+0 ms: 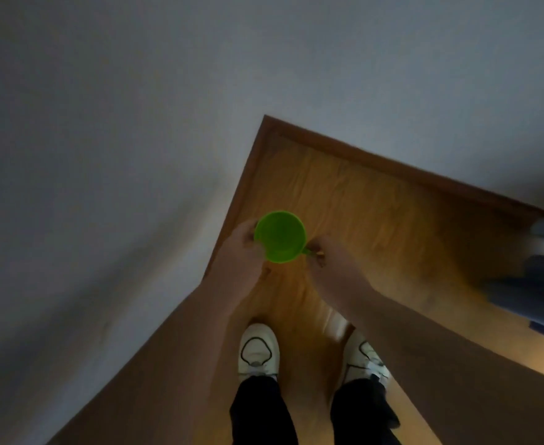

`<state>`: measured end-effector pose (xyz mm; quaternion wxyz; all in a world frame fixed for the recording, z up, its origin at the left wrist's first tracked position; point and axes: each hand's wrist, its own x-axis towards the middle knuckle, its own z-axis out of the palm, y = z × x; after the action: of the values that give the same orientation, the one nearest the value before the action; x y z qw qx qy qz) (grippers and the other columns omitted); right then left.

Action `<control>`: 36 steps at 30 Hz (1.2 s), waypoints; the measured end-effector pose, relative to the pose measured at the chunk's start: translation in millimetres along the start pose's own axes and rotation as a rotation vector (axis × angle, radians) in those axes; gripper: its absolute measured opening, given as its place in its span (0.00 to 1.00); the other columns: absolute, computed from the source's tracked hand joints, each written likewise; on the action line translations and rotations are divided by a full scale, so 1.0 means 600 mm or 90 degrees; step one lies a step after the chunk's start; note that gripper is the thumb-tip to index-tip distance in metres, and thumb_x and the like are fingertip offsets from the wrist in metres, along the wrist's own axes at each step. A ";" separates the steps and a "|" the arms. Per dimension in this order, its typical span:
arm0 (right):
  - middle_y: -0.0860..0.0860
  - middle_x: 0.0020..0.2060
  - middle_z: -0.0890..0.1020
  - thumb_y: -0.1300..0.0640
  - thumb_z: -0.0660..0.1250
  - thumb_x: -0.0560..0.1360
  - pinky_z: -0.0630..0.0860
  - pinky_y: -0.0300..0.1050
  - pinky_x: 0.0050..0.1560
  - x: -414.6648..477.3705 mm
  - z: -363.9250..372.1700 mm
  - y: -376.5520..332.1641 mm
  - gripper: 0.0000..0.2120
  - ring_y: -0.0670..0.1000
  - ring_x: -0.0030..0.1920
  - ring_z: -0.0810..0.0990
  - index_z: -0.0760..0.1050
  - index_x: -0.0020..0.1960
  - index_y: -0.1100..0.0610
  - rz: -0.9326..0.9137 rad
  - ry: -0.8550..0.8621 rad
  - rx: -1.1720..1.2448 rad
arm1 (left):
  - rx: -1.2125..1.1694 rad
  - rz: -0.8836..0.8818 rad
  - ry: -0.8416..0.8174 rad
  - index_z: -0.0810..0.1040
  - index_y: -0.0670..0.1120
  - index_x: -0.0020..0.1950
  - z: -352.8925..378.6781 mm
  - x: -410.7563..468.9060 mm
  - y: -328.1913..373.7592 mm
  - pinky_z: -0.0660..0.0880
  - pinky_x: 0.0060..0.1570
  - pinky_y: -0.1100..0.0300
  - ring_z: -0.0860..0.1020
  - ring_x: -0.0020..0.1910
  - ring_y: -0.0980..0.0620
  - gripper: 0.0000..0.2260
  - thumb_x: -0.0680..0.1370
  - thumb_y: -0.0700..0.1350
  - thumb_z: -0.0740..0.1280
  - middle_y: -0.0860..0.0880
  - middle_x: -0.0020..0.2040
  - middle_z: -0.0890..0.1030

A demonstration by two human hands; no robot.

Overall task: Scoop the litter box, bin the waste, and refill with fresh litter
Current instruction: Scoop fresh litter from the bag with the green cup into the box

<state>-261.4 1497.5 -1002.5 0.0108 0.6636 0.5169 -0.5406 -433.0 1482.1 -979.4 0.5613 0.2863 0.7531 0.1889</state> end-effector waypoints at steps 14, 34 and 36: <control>0.53 0.50 0.80 0.55 0.58 0.82 0.67 0.39 0.32 0.224 0.187 0.127 0.12 0.54 0.42 0.79 0.73 0.64 0.49 0.001 -0.041 -0.087 | -0.032 -0.129 0.026 0.67 0.61 0.73 0.042 0.217 -0.208 0.82 0.49 0.49 0.80 0.52 0.52 0.25 0.78 0.41 0.63 0.53 0.58 0.78; 0.54 0.73 0.69 0.57 0.60 0.81 0.65 0.51 0.71 -0.376 -0.328 -0.273 0.26 0.54 0.74 0.64 0.61 0.78 0.54 -0.140 0.014 -0.260 | 0.572 0.187 0.072 0.56 0.50 0.79 -0.161 -0.382 0.315 0.61 0.72 0.52 0.61 0.76 0.47 0.26 0.82 0.49 0.60 0.47 0.78 0.62; 0.55 0.72 0.70 0.59 0.60 0.80 0.63 0.51 0.71 -0.493 -0.402 -0.337 0.26 0.55 0.73 0.64 0.62 0.77 0.56 -0.196 0.052 -0.304 | 0.584 0.224 0.104 0.57 0.49 0.79 -0.185 -0.491 0.404 0.60 0.73 0.50 0.61 0.76 0.46 0.26 0.82 0.50 0.58 0.46 0.78 0.62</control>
<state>-196.7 1530.3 -576.7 0.0638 0.5771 0.7243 -0.3719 -425.1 1481.8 -582.2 0.2764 0.6109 0.7403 -0.0486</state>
